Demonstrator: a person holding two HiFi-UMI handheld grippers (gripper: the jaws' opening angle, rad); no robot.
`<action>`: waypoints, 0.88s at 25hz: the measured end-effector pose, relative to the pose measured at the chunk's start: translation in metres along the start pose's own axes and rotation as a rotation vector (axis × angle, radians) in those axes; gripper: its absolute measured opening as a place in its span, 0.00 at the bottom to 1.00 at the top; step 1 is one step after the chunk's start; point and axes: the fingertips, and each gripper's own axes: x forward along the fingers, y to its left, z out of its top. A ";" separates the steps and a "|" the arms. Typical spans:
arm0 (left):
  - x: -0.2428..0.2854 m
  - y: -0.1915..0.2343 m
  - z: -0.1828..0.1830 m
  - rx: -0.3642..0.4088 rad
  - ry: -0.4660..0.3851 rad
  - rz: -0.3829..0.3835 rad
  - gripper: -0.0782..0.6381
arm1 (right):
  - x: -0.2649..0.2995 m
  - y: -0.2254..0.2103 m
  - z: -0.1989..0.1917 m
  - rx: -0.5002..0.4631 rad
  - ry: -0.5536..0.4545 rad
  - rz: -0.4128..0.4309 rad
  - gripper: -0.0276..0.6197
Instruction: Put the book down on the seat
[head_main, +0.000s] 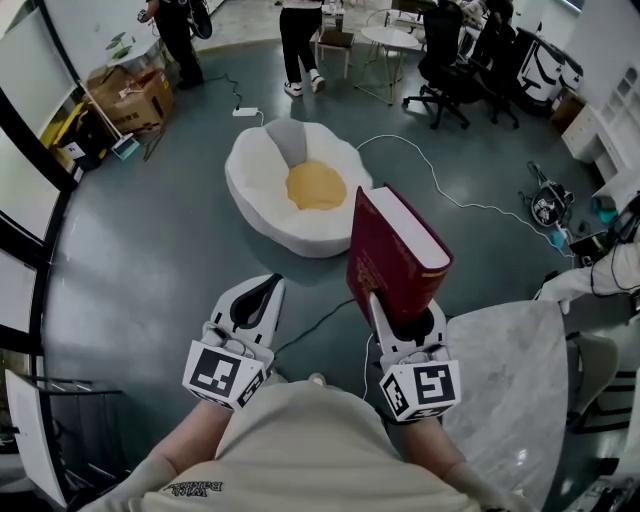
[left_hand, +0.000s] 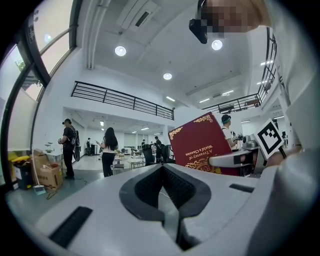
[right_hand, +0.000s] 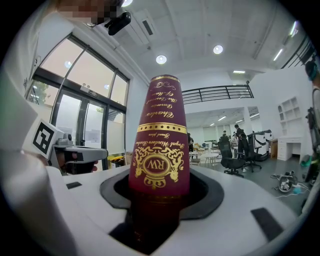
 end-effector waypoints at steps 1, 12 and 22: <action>0.001 -0.001 0.000 0.003 -0.002 0.005 0.11 | -0.001 -0.003 -0.001 0.000 -0.003 0.003 0.38; 0.009 -0.002 -0.011 0.005 -0.015 0.032 0.11 | 0.004 -0.024 -0.009 -0.012 -0.018 -0.006 0.38; 0.047 0.022 -0.029 0.014 -0.028 -0.005 0.11 | 0.048 -0.042 -0.010 -0.071 -0.058 -0.030 0.38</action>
